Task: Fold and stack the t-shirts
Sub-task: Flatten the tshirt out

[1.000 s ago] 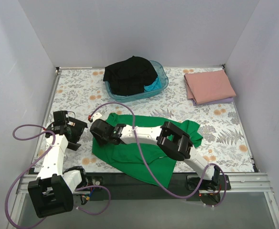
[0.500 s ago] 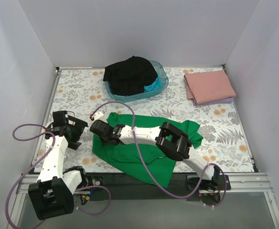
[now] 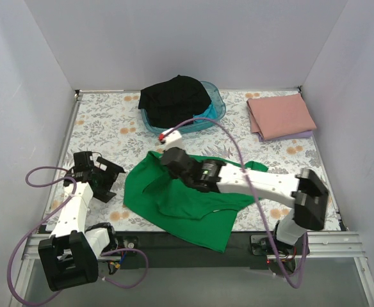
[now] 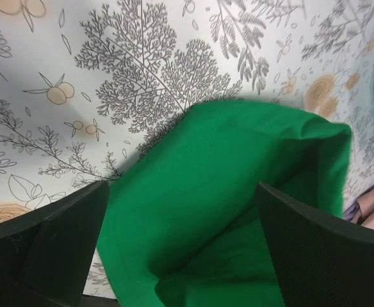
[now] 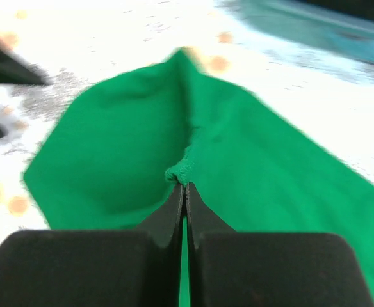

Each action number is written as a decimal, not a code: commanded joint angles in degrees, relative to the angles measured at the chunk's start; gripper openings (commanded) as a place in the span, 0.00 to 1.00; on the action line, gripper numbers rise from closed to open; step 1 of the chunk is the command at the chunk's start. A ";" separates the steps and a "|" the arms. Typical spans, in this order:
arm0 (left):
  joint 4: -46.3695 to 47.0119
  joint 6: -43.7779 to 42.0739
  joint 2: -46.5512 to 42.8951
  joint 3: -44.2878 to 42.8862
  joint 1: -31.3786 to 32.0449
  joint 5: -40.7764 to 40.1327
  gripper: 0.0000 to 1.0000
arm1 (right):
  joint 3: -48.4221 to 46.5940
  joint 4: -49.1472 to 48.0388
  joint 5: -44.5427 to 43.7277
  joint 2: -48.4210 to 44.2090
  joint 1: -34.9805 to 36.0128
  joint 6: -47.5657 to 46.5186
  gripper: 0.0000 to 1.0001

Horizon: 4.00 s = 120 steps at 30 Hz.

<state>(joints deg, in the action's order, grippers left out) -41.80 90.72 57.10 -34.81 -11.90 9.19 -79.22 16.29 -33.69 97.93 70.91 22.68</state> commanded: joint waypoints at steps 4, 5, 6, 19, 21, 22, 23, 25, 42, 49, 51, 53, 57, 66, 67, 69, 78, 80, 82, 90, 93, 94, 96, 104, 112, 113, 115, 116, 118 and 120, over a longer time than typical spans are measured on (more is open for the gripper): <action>5.15 -0.64 1.08 4.48 3.19 7.86 0.98 | 18.97 4.44 -9.19 -18.28 -9.99 0.09 0.01; 5.50 -0.11 1.60 4.75 5.90 6.90 0.98 | 20.58 4.80 -9.37 -23.09 -12.96 -0.26 0.01; 5.50 0.59 2.22 4.84 7.14 5.50 0.98 | 21.99 5.06 -9.55 -25.57 -14.73 -0.61 0.01; 4.54 4.02 3.74 6.77 16.11 3.20 0.84 | 30.17 3.83 -2.87 -40.01 -30.92 -10.99 0.01; 3.66 4.73 1.27 7.82 17.79 4.51 0.84 | 30.44 3.66 -3.13 -38.87 -31.45 -10.81 0.01; 3.13 4.82 -1.18 8.17 18.75 5.04 0.84 | 30.53 3.48 -3.31 -38.26 -31.71 -10.64 0.01; 2.61 5.17 -2.33 8.35 19.45 5.66 0.84 | 30.62 3.39 -3.22 -37.90 -31.98 -10.46 0.01; 1.73 5.78 -5.23 9.23 22.86 7.07 0.86 | 30.70 3.39 -3.13 -37.03 -32.50 -10.28 0.01; -11.46 17.30 0.91 -2.63 47.58 -12.70 0.73 | 34.13 2.95 0.73 -36.14 -36.46 -9.40 0.01; -13.03 16.42 5.90 -6.23 50.83 -14.46 0.73 | 35.63 3.04 1.26 -37.02 -37.60 -9.49 0.01; -12.87 15.81 8.63 -6.76 51.62 -14.55 0.73 | 35.98 3.04 1.52 -37.37 -38.04 -9.49 0.01; -8.85 15.28 9.69 -4.84 52.50 -11.67 0.72 | 36.42 3.04 1.70 -37.99 -38.83 -9.49 0.01; -4.88 15.89 10.84 -2.46 52.94 -9.46 0.60 | 36.86 3.04 2.58 -38.34 -39.71 -9.67 0.01; -2.41 15.19 13.12 -0.70 53.65 -7.45 0.20 | 37.47 3.04 3.46 -38.34 -41.30 -9.67 0.01; -1.62 15.02 13.04 -0.61 53.74 -7.17 0.12 | 37.56 2.95 3.55 -38.43 -41.47 -9.67 0.01; -1.18 14.23 12.25 -0.87 53.82 -6.91 0.00 | 37.56 3.13 3.55 -38.86 -41.65 -9.76 0.01; -8.29 8.96 3.46 -24.93 53.82 -24.64 0.00 | 29.32 4.71 3.63 -49.05 -41.73 -12.30 0.01; -9.26 5.36 3.37 -38.05 53.82 -29.75 0.00 | 21.32 5.06 4.86 -53.19 -41.65 -14.33 0.01; -9.09 2.72 4.16 -47.57 53.82 -31.94 0.00 | 13.88 5.32 5.56 -54.33 -41.65 -15.99 0.01; -4.34 -9.50 6.62 -74.41 53.82 -28.97 0.00 | -15.85 9.27 22.51 -51.53 -41.73 -19.86 0.01; -4.08 -13.45 7.50 -84.00 53.82 -26.86 0.00 | -29.82 13.23 28.50 -48.02 -41.56 -21.44 0.01; -4.16 -14.07 7.67 -86.11 53.82 -26.86 0.00 | -32.64 14.28 29.55 -47.31 -41.65 -21.71 0.01; -4.34 -15.30 7.41 -91.81 53.82 -25.29 0.00 | -39.91 14.38 33.24 -45.99 -41.65 -21.89 0.01; -1.70 -16.62 1.88 -93.78 53.74 -25.62 0.00 | -42.25 10.60 42.39 -47.39 -41.74 -19.25 0.01; -0.47 -17.16 1.96 -83.34 53.82 -45.45 0.00 | -32.68 8.32 37.04 -45.99 -41.73 -20.82 0.01; -0.39 -16.11 2.14 -78.10 53.82 -52.28 0.00 | -29.36 8.05 33.99 -45.29 -41.74 -21.35 0.01; -0.56 -14.18 3.62 -73.23 53.82 -61.10 0.00 | -25.04 6.65 28.70 -44.41 -41.74 -22.14 0.01; -2.30 -11.38 4.50 -68.60 53.82 -67.66 0.00 | -20.67 6.12 24.85 -43.36 -41.74 -22.50 0.01; -5.64 -6.01 5.82 -63.92 53.65 -70.18 0.00 | -16.69 4.81 21.75 -41.95 -41.74 -22.50 0.01; -7.50 0.12 7.05 -54.64 49.98 -68.29 0.00 | -9.77 3.31 18.67 -39.58 -41.74 -22.07 0.01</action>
<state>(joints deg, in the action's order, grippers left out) -42.85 80.84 61.36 -99.79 41.10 -49.67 -96.31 24.23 -5.52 54.74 29.56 1.41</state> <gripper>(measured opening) 0.018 0.022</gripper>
